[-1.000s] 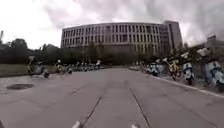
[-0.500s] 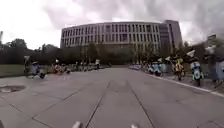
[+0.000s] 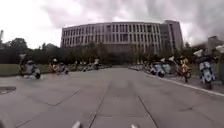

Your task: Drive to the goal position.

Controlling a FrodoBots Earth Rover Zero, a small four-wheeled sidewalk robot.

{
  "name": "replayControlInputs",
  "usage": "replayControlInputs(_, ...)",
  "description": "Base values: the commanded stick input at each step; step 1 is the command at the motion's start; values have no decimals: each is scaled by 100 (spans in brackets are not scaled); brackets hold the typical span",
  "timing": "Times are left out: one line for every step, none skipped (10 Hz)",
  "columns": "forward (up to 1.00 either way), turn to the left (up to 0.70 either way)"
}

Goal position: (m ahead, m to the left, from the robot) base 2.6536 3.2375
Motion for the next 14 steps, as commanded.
replayControlInputs(12, 0)
replayControlInputs(0, 0)
replayControlInputs(0, 0)
replayControlInputs(0, 0)
replayControlInputs(0, 0)
replayControlInputs(0, 0)
replayControlInputs(26, 0)
replayControlInputs(10, 0)
replayControlInputs(0, 0)
replayControlInputs(0, 0)
replayControlInputs(0, 0)
replayControlInputs(0, 0)
replayControlInputs(0, 0)
replayControlInputs(38, 0)
